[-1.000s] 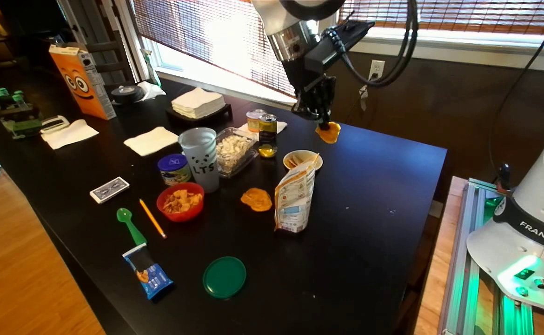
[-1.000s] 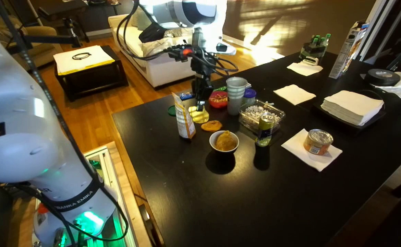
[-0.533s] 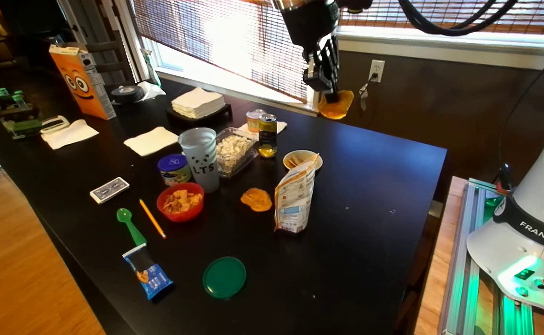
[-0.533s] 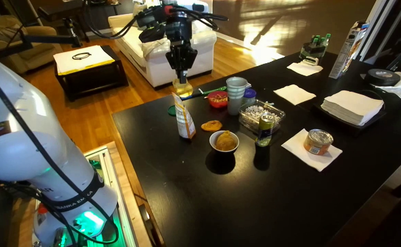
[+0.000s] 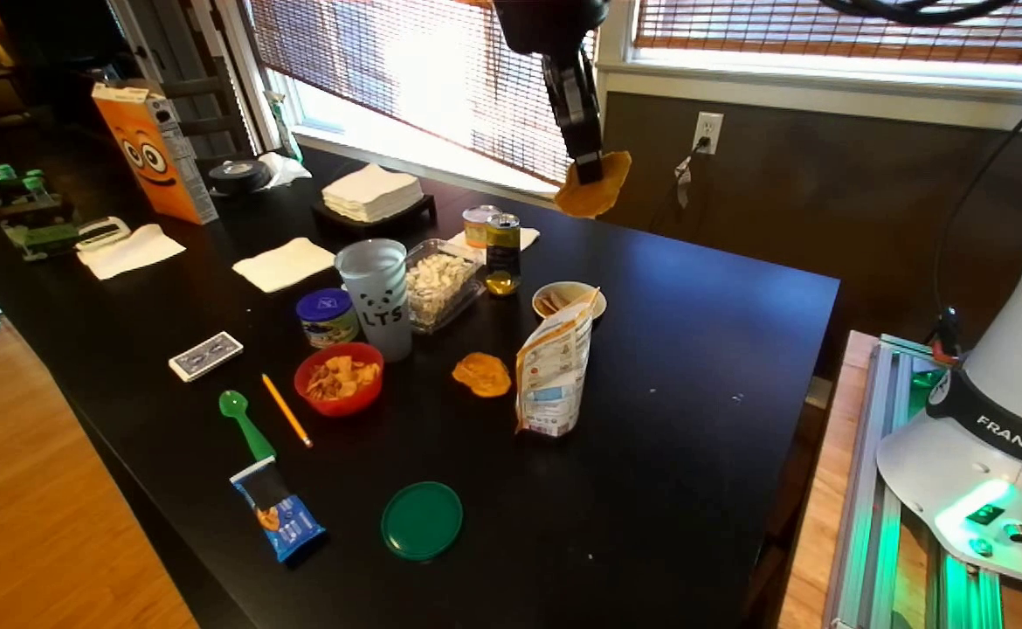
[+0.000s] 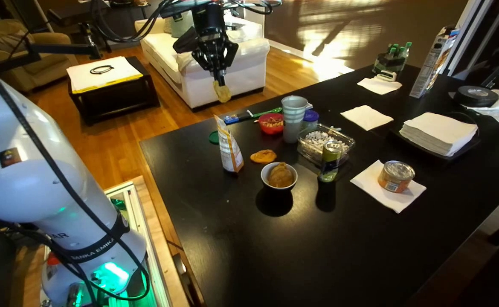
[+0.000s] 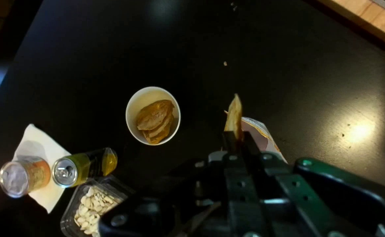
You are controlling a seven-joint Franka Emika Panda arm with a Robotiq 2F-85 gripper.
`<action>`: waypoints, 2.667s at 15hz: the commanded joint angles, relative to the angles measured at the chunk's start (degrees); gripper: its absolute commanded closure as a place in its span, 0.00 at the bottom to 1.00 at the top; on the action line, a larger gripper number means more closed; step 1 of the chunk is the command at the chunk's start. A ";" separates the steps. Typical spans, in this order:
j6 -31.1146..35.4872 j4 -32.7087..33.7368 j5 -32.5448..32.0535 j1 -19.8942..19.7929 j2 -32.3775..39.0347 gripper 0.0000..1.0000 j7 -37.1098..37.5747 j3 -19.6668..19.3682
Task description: Pick up an object and place it in a paper plastic bag and it did this smoothly
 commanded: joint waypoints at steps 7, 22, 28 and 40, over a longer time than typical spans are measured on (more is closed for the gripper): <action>10.30 -2.07 -0.60 2.06 -1.09 0.99 -8.67 -0.13; 30.33 -16.03 4.80 5.68 -4.67 0.99 -41.51 -5.32; 28.07 -16.82 9.56 6.38 -6.69 0.99 -49.31 -6.40; 23.49 -17.06 12.36 6.36 -6.26 0.99 -55.66 -6.74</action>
